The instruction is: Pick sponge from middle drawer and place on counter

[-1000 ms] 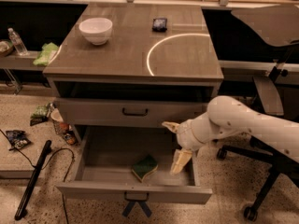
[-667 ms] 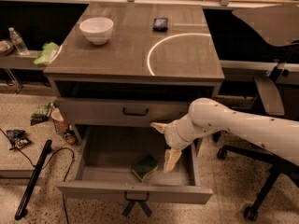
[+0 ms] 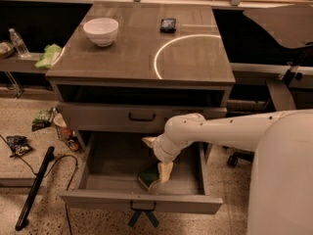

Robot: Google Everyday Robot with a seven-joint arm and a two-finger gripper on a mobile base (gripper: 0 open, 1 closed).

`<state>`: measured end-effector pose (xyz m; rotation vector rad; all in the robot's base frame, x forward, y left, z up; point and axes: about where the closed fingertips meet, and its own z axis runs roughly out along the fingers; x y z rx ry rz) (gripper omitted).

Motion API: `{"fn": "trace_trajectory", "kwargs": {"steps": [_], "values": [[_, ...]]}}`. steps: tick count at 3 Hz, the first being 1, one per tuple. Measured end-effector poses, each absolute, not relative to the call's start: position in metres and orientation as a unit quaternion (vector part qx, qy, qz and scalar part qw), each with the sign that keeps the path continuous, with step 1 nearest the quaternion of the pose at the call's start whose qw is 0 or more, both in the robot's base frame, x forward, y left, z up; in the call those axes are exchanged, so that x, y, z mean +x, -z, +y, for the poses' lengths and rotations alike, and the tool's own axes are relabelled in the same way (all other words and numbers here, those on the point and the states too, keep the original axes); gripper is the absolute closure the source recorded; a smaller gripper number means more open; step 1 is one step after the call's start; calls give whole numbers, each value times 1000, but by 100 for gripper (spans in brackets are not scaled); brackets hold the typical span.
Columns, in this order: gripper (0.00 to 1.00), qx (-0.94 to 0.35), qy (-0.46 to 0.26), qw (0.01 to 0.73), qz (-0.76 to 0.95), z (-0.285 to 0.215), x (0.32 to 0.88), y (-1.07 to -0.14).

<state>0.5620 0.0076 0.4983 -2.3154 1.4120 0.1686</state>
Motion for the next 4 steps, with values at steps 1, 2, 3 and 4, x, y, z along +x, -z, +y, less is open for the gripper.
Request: {"fn": "trace_trajectory", "kwargs": {"steps": [1,2,3,4], "values": [[0,-832,-64,213,508,7,560,-500],[0,-831,-84,230,499,20,564,-449],[0,-839,-96,233,483,28,563,-413],[0,-847,-91,229,470,35,568,-388]]}}
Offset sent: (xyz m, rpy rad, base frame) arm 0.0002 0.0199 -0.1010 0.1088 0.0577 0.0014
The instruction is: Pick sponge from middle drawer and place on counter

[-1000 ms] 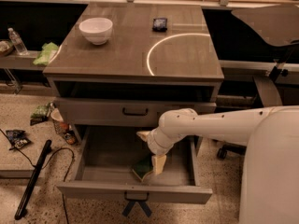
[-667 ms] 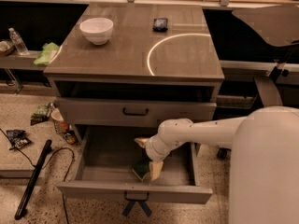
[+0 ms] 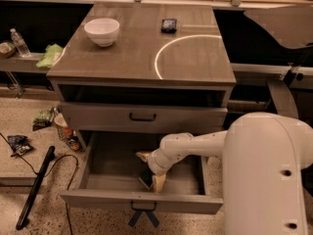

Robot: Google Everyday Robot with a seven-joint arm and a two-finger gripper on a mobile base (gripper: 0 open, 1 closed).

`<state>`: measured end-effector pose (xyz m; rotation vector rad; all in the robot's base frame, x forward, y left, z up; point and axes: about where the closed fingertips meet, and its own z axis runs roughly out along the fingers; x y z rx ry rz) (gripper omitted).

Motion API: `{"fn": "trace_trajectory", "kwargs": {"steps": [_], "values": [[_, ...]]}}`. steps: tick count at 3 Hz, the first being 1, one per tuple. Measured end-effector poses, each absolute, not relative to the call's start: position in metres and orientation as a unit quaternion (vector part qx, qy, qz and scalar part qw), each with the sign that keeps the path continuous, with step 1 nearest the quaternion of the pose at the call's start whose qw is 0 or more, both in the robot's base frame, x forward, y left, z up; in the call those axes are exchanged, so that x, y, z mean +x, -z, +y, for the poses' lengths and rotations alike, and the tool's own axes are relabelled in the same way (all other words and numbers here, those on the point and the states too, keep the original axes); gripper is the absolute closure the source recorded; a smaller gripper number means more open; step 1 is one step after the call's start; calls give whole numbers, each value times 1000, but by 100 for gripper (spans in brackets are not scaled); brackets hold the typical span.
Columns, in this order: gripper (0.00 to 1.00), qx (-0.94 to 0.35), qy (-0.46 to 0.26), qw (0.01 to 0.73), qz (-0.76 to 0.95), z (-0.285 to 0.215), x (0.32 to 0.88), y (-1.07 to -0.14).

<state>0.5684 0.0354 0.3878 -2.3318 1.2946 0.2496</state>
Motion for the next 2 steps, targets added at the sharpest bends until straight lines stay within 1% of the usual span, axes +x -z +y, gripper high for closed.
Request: {"fn": "trace_trajectory", "kwargs": {"steps": [1,2], "values": [[4,-857,-87,217,459,42,577,-368],[34,-860,-102,208,454,48,580,-352]]}}
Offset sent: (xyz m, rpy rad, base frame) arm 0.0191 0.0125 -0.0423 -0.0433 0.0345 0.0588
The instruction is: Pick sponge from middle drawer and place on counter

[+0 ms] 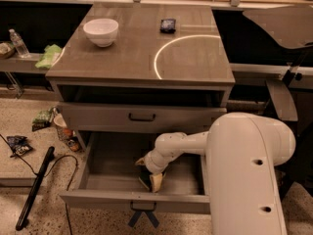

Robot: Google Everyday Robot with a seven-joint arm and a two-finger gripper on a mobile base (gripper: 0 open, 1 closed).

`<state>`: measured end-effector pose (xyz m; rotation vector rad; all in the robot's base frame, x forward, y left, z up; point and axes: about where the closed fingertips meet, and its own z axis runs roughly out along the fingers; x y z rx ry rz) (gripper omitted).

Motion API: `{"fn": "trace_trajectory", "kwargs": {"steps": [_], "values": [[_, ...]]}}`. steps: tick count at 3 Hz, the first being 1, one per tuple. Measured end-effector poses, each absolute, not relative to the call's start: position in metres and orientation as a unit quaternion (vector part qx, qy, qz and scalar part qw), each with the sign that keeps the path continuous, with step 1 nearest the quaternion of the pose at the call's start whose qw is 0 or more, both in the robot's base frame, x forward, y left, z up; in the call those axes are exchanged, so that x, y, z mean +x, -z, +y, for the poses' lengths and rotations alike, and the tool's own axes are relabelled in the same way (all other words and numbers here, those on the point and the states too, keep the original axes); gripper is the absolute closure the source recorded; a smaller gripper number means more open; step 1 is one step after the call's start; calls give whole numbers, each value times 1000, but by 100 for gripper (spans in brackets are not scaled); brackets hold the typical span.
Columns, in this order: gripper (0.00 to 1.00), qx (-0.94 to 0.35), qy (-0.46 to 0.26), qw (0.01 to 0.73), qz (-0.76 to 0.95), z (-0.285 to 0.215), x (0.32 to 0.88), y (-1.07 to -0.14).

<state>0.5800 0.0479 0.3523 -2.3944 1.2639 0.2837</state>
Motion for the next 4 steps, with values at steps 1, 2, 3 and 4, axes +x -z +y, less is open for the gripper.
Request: {"fn": "trace_trajectory", "kwargs": {"steps": [1,2,3,4], "values": [[65,-860,-102,208,454,48,580,-360],[88,-860,-102,208,454,48,580,-363],[100,-811,-107,230,527,14,564,-383],[100,-724,-109,252,633,-33,537,-415]]}}
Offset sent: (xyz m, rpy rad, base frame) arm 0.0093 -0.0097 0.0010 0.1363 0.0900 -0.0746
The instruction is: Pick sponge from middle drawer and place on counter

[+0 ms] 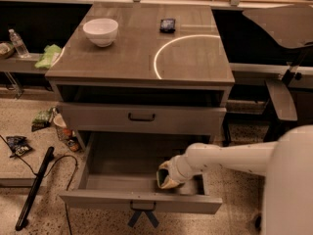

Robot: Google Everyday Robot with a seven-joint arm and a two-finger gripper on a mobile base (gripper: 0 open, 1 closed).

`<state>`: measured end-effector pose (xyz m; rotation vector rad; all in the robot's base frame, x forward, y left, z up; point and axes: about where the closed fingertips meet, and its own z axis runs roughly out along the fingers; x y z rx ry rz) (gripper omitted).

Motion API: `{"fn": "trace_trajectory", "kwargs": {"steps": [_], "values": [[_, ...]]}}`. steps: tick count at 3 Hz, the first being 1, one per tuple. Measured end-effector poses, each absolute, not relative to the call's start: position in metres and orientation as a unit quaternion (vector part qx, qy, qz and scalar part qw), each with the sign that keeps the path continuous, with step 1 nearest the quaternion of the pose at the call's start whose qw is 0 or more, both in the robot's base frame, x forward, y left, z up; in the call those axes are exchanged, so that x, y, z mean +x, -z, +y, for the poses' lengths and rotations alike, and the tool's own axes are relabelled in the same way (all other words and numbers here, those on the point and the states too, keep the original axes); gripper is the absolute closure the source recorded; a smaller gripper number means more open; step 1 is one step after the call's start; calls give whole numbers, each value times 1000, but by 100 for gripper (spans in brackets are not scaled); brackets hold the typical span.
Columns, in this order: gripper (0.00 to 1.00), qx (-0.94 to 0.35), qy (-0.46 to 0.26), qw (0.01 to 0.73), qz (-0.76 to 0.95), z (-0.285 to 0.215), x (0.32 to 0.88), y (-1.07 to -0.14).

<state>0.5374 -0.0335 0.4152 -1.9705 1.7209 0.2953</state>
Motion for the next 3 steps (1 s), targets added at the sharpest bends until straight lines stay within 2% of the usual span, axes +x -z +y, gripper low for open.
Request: {"fn": "trace_trajectory", "kwargs": {"steps": [1,3], "values": [[100,-621,-100,298,718,-77,509,-468],[100,-609,-76,356,704,-117,503,-597]]}}
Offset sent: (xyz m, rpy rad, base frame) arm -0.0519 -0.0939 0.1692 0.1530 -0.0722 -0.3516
